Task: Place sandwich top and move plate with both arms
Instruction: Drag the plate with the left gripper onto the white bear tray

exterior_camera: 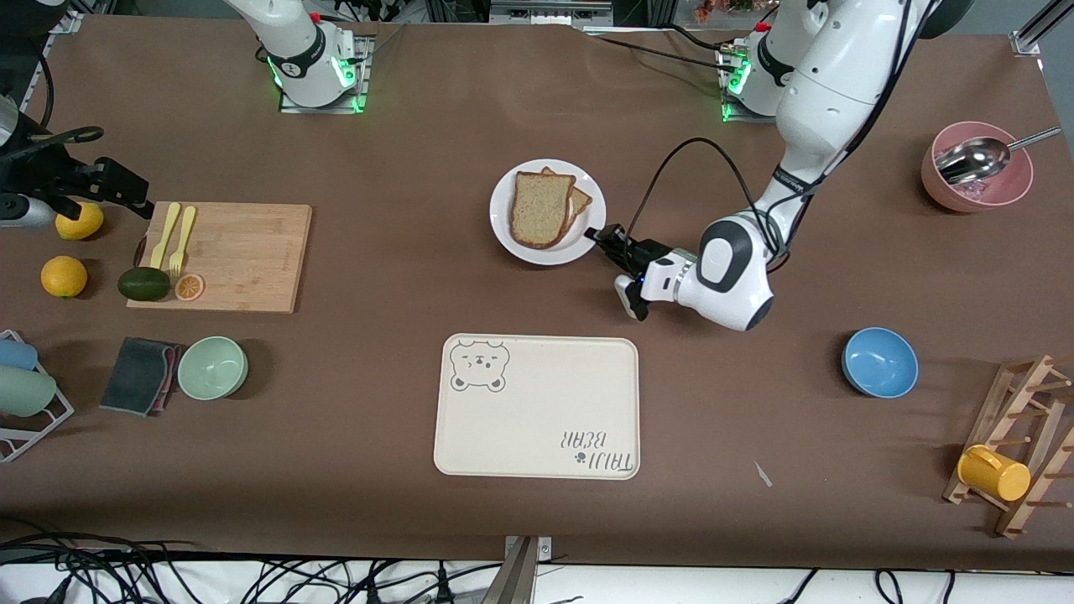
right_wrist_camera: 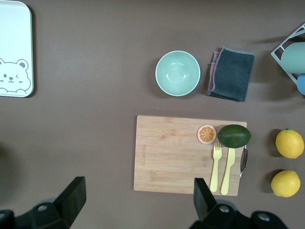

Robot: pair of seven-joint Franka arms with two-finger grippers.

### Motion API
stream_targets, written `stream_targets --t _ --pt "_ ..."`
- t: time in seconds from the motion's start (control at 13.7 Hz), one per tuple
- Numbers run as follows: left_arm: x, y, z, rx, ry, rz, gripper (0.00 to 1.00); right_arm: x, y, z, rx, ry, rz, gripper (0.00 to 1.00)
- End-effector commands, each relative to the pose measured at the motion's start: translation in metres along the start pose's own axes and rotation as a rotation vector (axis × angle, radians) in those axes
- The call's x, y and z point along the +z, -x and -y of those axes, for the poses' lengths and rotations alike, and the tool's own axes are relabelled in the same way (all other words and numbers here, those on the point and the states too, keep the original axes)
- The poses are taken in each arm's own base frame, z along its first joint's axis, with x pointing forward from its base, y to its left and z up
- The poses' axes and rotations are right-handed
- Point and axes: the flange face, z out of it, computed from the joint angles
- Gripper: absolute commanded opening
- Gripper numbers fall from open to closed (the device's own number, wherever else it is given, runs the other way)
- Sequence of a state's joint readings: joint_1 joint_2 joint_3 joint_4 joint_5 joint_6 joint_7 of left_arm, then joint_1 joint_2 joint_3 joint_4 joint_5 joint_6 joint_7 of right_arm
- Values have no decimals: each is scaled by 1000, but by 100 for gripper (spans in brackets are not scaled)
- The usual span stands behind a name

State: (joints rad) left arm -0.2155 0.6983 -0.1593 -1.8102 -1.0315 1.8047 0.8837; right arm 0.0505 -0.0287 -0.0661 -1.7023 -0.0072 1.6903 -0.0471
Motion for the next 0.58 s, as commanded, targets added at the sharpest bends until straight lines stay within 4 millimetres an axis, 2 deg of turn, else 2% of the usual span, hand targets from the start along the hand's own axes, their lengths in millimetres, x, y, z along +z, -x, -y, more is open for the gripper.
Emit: stream_targets --t 0.0,0.15,0.51 --pt "-41 -12 -12 50 31 -81 0 -1 2 0 4 2 3 100" --pt "-64 -28 -14 59 23 -125 0 -1 2 -1 5 2 6 100" --pt "-96 -69 -11 -9 34 -216 0 -1 2 0 4 2 4 100"
